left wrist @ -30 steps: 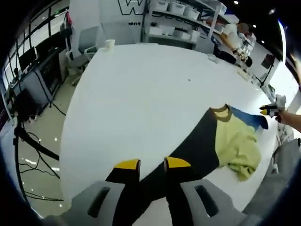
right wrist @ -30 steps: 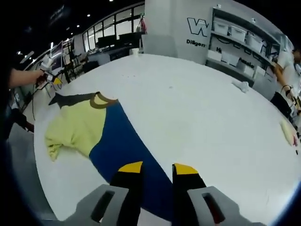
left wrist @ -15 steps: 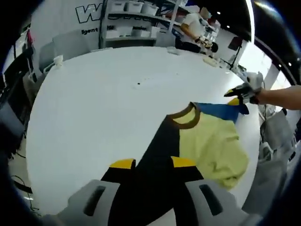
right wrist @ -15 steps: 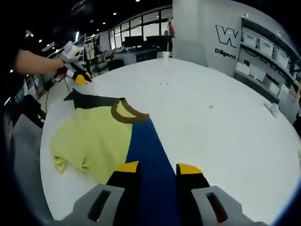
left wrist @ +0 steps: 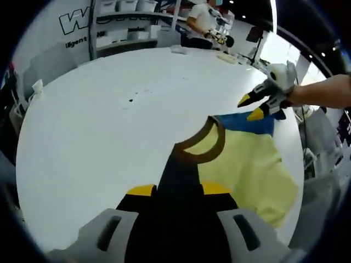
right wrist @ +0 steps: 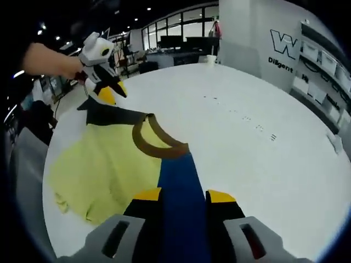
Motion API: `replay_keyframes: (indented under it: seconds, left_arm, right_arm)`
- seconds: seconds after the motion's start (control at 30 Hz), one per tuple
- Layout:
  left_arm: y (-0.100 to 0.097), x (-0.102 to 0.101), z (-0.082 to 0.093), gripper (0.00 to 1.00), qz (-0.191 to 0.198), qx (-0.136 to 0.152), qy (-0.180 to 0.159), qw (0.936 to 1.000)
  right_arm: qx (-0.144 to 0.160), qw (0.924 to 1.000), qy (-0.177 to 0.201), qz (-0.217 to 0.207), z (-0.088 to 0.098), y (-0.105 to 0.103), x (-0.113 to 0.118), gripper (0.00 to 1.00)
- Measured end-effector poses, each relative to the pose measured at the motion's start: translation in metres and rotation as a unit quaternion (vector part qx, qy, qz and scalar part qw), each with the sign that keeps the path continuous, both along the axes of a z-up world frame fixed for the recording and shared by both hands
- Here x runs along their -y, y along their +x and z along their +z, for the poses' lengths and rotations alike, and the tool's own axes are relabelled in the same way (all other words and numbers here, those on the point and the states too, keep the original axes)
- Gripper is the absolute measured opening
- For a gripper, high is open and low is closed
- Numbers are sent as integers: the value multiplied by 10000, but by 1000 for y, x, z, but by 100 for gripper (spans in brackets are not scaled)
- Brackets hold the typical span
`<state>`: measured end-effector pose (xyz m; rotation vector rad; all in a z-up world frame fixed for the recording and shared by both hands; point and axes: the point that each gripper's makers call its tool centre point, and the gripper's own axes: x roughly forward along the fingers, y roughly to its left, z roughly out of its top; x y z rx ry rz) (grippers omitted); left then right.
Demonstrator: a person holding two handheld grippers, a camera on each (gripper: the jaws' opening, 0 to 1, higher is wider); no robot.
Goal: Fold the garment on the visible template until the final outline fits inside the template.
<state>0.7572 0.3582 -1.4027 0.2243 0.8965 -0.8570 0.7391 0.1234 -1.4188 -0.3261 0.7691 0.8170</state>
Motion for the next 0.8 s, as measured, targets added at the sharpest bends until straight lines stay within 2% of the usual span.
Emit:
replay_keyframes:
  seconds: [0.17, 0.3, 0.43, 0.63, 0.8]
  left_arm:
    - [8, 8, -14, 28, -161, -15, 160, 9997]
    - [11, 11, -18, 27, -260, -24, 249, 9993]
    - [12, 15, -22, 27, -352, -26, 326, 9988]
    - [13, 11, -35, 26, -469, -36, 587, 9972]
    - [12, 6, -43, 25, -536, -29, 778, 9955]
  right_arm:
    - [6, 10000, -37, 73, -6, 6, -6, 23]
    - [-96, 9999, -106, 97, -14, 5, -7, 22]
    - [-70, 9998, -129, 118, -17, 7, -8, 21]
    - [-97, 9993, -335, 137, -24, 6, -3, 12]
    - [-64, 9989, -428, 154, -27, 7, -2, 10]
